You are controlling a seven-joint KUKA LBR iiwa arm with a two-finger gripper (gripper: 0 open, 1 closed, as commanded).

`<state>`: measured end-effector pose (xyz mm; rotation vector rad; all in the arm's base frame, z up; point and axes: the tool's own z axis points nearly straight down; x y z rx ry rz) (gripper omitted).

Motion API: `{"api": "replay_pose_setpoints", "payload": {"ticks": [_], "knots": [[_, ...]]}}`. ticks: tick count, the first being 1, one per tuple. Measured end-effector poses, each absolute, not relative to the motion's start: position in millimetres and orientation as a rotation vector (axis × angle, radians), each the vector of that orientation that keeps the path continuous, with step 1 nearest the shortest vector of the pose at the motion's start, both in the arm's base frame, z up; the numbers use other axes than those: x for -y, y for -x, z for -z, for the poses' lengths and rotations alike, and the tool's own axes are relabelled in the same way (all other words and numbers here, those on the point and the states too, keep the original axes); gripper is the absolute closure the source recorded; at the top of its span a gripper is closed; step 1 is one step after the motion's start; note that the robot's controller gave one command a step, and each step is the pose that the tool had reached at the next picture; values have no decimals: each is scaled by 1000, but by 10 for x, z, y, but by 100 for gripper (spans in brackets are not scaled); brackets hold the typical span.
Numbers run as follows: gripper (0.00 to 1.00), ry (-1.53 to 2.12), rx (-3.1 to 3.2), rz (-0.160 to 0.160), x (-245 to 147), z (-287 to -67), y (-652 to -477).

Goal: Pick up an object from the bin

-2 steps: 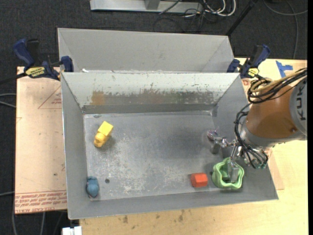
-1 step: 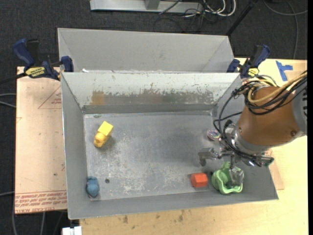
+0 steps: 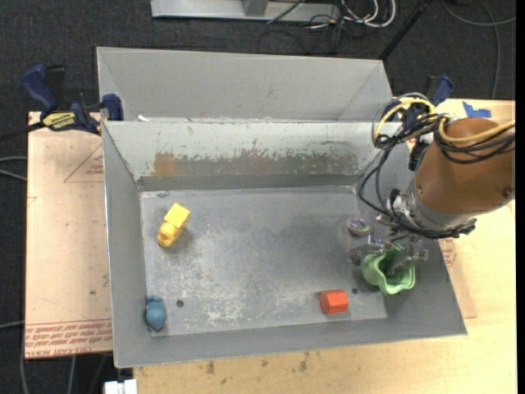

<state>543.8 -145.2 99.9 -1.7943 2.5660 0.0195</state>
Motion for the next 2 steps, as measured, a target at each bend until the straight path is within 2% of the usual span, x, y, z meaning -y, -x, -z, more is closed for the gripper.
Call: {"api": "replay_pose_setpoints", "payload": {"ticks": [1, 2], "knots": [[0, 1194, -2902, 3, 807, -727, -5769], [0, 1191, -2904, 1, 806, -738, -5781]]}}
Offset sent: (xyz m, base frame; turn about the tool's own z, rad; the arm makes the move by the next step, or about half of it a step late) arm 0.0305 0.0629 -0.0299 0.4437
